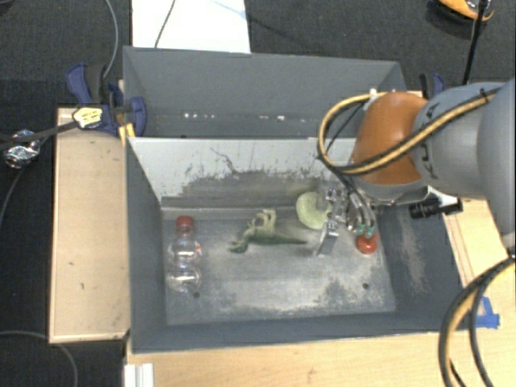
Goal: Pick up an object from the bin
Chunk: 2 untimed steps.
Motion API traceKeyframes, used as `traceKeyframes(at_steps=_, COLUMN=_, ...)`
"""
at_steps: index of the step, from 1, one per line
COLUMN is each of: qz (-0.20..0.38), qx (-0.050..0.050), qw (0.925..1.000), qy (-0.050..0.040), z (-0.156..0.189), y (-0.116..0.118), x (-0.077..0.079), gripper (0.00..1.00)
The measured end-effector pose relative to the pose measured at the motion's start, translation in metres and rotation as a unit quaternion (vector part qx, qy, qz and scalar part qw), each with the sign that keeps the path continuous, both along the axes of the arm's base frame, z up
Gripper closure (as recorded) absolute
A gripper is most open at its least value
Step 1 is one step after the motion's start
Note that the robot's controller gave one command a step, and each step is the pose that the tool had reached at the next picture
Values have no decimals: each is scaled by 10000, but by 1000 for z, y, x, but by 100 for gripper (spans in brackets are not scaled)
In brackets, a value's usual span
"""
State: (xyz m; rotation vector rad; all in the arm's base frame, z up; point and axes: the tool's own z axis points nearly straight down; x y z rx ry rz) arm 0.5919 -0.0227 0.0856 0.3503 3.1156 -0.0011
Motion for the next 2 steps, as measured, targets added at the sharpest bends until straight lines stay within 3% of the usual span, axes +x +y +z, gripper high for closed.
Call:
traceKeyframes(at_steps=1, qz=-352, qx=-3, qw=9994, qy=3, z=-3, y=19, x=-4, gripper=0)
traceKeyframes(at_steps=2, qz=-589, qx=3, qw=9983, qy=8, z=-4, y=59, x=-12, gripper=0)
